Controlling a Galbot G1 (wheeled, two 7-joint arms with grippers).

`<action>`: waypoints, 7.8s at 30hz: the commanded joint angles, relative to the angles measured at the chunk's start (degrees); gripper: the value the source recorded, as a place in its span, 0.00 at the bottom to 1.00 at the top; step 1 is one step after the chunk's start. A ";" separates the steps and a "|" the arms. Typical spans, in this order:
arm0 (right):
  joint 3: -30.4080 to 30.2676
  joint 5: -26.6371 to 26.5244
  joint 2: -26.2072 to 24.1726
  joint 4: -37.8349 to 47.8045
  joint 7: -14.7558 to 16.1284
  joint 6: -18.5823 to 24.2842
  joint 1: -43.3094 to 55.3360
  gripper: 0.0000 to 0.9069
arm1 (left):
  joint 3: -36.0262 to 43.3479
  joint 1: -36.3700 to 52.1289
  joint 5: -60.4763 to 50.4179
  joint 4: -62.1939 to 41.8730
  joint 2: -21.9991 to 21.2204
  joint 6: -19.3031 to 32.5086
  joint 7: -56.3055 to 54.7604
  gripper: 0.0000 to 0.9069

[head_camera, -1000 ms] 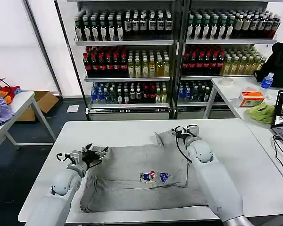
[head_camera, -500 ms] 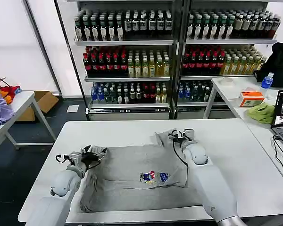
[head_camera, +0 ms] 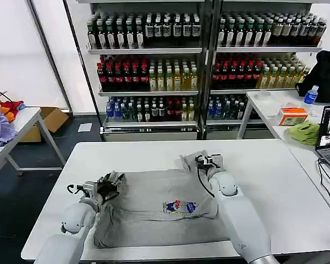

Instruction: Fold and organize the clothes.

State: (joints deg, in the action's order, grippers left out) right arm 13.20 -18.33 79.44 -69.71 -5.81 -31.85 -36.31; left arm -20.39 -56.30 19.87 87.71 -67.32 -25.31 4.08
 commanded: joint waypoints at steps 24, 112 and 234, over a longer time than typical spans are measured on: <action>4.12 -3.17 -3.32 -18.81 -0.99 -0.25 -4.96 0.00 | -1.82 -2.49 -0.42 7.38 0.14 6.47 -1.49 0.01; 11.16 9.15 -1.83 -48.82 -10.38 2.45 -51.44 1.00 | -10.39 -28.12 -13.50 26.55 -2.70 6.53 2.66 0.76; 12.11 10.85 -2.85 -61.99 -11.17 1.35 -50.34 1.00 | -4.30 -22.31 -11.01 28.57 -3.48 1.15 -1.21 0.00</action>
State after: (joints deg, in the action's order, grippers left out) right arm 25.29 -8.83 76.51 -130.24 -17.02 -30.67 -85.18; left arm -39.52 -81.41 8.95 111.68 -64.01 -21.66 4.27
